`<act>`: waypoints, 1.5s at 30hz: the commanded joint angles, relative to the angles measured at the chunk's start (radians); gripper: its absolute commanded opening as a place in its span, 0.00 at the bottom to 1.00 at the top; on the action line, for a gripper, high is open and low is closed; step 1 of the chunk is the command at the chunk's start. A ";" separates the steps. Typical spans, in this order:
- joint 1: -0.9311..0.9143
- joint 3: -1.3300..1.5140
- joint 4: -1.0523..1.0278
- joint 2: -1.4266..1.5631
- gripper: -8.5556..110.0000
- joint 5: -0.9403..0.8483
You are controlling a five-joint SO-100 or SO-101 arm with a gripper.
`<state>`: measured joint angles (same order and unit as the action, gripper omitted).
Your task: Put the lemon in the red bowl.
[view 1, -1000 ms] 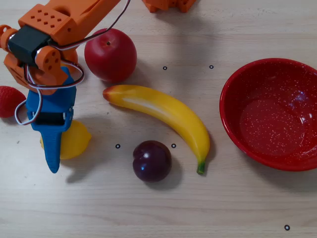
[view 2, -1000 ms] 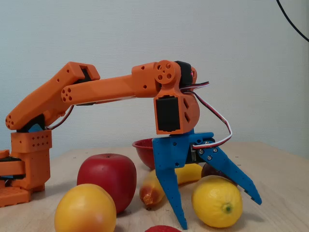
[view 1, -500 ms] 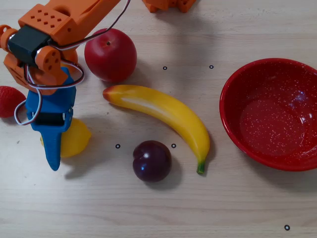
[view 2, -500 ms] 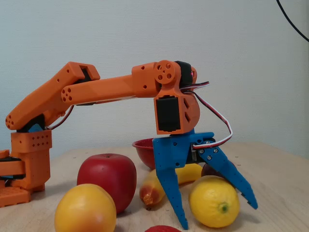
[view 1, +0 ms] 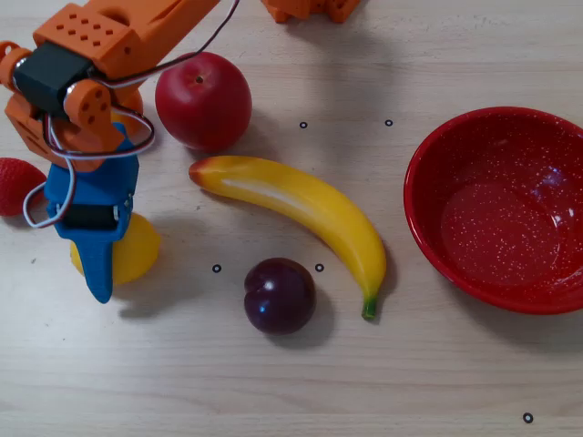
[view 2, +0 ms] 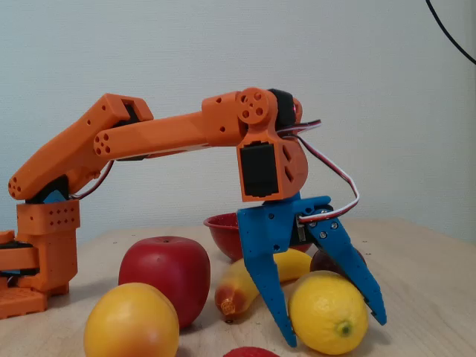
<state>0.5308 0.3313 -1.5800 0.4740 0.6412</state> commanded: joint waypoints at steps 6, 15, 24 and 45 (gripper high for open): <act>-0.009 -0.071 -0.035 0.048 0.07 0.026; -0.021 -0.060 -0.112 0.199 0.07 -0.086; -0.086 0.186 -0.086 0.554 0.07 -0.270; -0.606 0.575 0.017 1.167 0.07 -0.663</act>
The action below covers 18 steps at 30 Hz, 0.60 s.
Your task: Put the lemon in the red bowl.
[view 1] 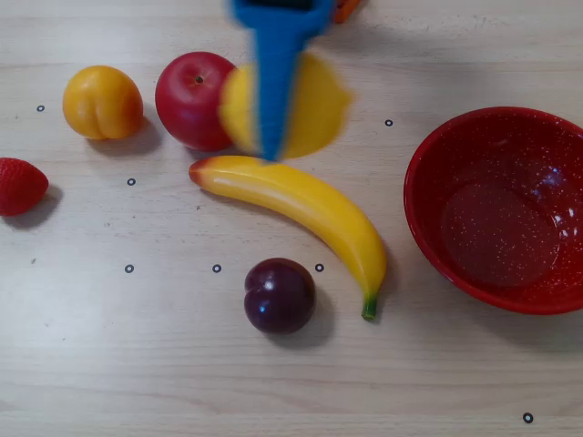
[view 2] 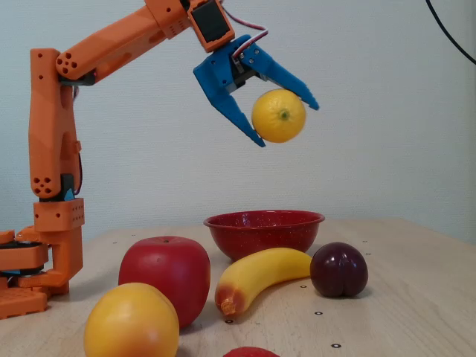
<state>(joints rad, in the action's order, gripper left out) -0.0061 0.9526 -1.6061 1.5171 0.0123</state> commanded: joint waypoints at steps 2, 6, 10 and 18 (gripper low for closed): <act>-0.137 -0.014 0.072 0.147 0.07 -0.048; -0.258 0.066 0.156 0.163 0.07 -0.074; -0.353 0.160 0.261 0.160 0.07 -0.058; -0.463 0.362 0.505 0.109 0.07 0.017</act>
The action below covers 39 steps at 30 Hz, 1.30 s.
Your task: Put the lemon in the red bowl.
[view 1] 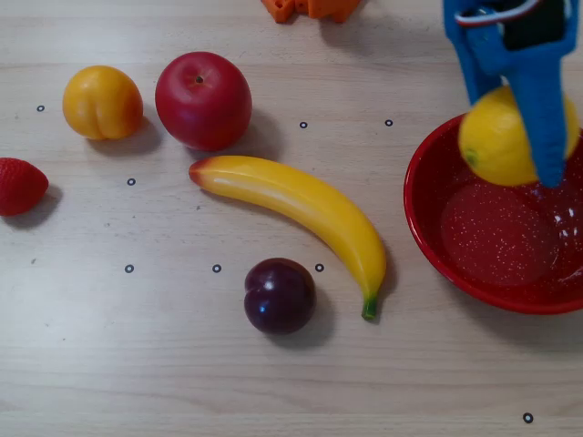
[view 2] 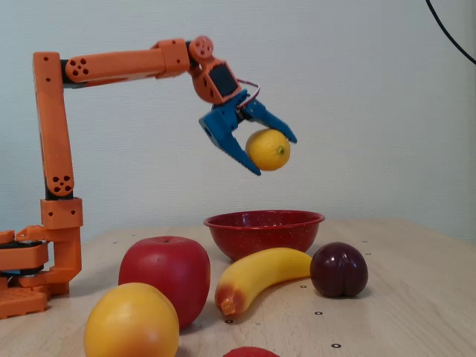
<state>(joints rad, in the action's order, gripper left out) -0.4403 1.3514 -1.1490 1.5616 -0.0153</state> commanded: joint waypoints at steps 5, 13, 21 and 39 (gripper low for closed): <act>-0.069 0.064 0.150 0.003 0.07 0.081; -0.101 0.141 0.310 -0.152 0.08 0.138; -0.101 0.074 0.222 -0.181 0.42 0.101; 0.135 -0.058 -0.097 0.227 0.07 0.109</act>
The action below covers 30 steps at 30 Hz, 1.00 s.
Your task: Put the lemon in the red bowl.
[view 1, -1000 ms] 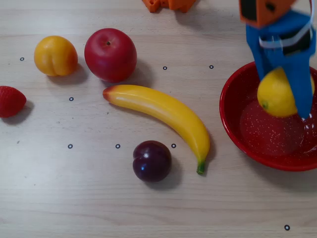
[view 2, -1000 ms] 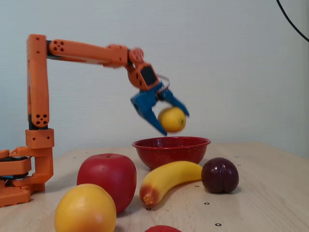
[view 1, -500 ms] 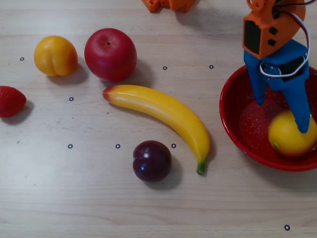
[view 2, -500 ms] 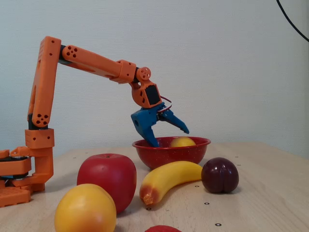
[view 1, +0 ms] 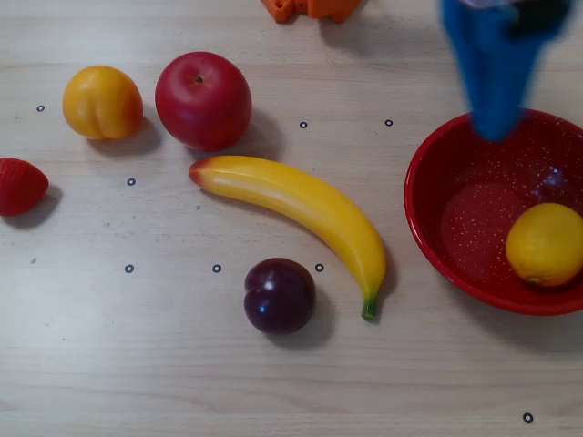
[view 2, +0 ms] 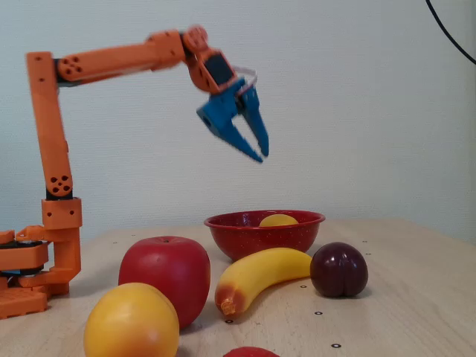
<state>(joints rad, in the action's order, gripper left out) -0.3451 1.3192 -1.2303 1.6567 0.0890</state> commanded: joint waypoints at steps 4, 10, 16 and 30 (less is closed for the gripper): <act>0.153 0.120 -0.040 0.270 0.07 0.005; 0.288 0.430 0.035 0.512 0.07 0.037; 0.350 0.769 0.158 0.793 0.07 -0.002; 0.357 1.454 0.508 1.278 0.07 -0.052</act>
<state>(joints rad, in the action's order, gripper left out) -0.0215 2.7796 -0.7747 2.8900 0.0215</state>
